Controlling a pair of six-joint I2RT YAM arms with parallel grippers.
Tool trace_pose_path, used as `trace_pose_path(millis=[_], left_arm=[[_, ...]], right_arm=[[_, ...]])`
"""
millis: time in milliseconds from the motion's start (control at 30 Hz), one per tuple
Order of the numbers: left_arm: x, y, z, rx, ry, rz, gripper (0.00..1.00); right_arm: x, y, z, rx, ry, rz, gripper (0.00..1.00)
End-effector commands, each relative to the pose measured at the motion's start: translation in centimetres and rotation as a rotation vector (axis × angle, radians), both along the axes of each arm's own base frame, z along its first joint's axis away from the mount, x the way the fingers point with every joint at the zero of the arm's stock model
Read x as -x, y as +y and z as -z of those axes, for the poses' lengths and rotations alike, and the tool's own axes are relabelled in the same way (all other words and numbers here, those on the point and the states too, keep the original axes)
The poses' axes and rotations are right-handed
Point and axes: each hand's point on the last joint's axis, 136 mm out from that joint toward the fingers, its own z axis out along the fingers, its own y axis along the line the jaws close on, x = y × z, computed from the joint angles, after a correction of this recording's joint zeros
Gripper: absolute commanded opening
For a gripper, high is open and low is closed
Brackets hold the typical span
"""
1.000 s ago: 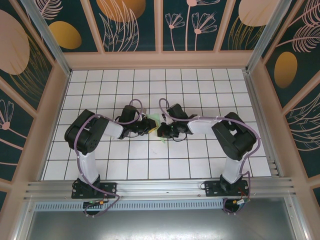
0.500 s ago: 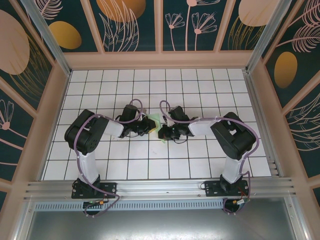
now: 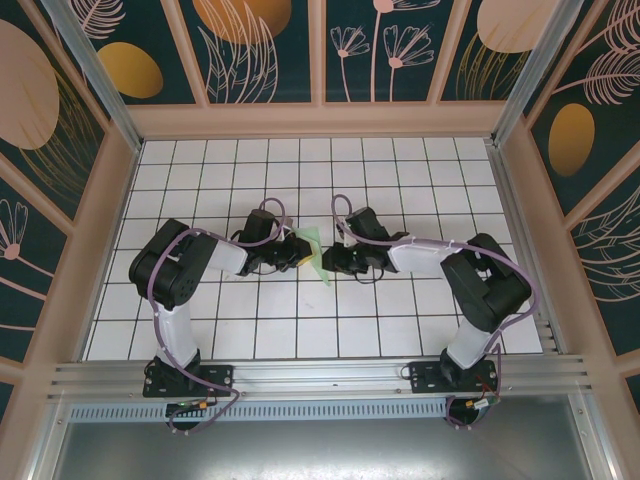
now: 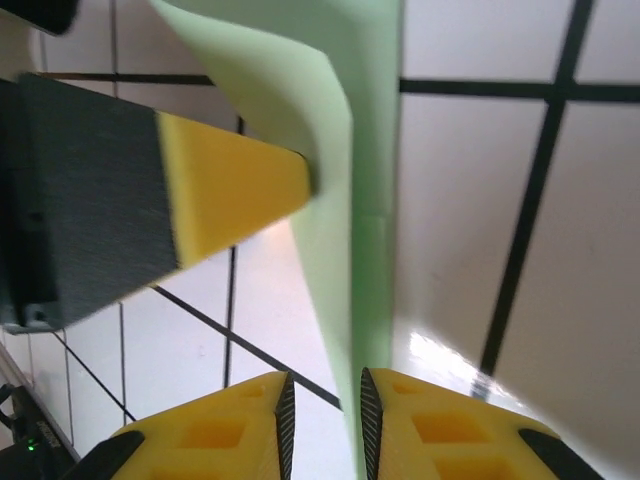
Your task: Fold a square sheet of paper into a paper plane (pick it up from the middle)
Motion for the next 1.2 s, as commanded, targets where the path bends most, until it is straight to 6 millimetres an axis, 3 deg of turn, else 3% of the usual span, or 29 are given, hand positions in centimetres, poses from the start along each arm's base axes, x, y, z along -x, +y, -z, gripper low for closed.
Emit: trace_pose_path(millis=[0,600,900,967,1167], left_arm=[[1.3,2.4,4.7,-0.150,0.097,-0.064,0.15],[1.5,2.5,4.9,-0.153,0.107,-0.068,0.15],[1.7,2.8,5.5,-0.165,0.120,-0.078,0.14],[1.7,2.8,5.6,-0.170,0.121,-0.077,0.13],[1.6,2.8,5.7,-0.175,0.118,-0.071,0.13]], right_arm=[[1.0,-1.0,1.2,0.036,0.052,0.019,0.27],[2.7,0.4,2.4,-0.010,0.118,-0.070,0.12],[3.1,-0.2,4.3,0.065,0.132,-0.087,0.11],[2.7,-0.2,3.6,0.070,0.111,-0.080,0.13],[0.4,0.2,-1.4,0.025,-0.039,-0.029,0.24]])
